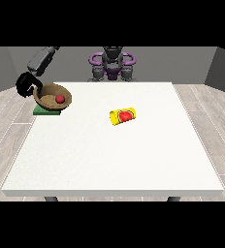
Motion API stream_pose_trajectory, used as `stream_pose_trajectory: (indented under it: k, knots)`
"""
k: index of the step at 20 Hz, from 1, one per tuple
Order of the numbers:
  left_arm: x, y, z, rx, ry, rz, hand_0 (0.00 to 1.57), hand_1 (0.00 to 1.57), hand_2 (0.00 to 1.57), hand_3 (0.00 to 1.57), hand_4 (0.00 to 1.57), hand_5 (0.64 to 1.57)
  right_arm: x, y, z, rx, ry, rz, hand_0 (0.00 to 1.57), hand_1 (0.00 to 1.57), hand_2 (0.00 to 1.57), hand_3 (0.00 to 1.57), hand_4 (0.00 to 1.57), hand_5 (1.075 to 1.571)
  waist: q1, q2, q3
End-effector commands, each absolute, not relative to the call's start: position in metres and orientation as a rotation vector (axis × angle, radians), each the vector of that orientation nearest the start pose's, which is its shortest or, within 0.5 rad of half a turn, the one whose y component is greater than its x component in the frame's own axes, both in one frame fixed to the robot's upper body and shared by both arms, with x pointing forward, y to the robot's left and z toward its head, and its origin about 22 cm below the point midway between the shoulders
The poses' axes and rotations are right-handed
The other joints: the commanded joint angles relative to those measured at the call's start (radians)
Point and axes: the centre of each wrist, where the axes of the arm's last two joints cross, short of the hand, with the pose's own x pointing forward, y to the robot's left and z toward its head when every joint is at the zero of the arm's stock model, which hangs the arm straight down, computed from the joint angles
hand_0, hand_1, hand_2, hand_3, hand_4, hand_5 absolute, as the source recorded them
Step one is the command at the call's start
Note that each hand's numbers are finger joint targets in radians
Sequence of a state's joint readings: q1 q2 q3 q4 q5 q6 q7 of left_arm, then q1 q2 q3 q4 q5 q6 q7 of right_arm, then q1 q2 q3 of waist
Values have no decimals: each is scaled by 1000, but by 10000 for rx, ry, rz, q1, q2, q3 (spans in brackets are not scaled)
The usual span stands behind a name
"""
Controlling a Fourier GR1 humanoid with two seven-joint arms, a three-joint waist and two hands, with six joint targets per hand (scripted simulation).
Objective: Pick the cup and pour the ball into the bowl, then pick the bowl and place it on the pad
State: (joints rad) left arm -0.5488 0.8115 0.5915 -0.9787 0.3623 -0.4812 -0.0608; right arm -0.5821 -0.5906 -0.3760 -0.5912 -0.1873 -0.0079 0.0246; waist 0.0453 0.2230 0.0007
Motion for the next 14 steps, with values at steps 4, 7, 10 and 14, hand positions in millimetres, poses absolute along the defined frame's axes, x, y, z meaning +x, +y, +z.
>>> stream_pose_trajectory:
  k: [4, 7, 10, 14]
  knots:
    - [292, 509, 182, 2012, -18975, -241, 0, 0, 0, 0, 1192, 1563, 309, -489, 43, -5611, -12146, -3738, 1571, 1571, 1571, 1087, 0, 1550, 129, -220, -6]
    - [289, 527, 211, 2217, -19452, -75, 0, 0, 0, 0, 1194, 1562, 336, -472, 67, -5528, -12964, -4125, 1535, 1535, 1445, 877, 0, 1553, 63, 274, -11]
    - [296, 515, 195, 2259, -19396, -126, 0, 0, 0, 0, 1192, 1562, 339, -479, 82, -5341, -13191, -4418, 1465, 1465, 1389, 796, 0, 1539, 65, 338, -7]
    - [287, 532, 214, 2385, -19707, -111, 0, 0, 0, 0, 1187, 1564, 350, -444, 51, -4897, -13389, -4690, 1451, 1451, 1383, 753, 0, 1540, 266, 603, -4]
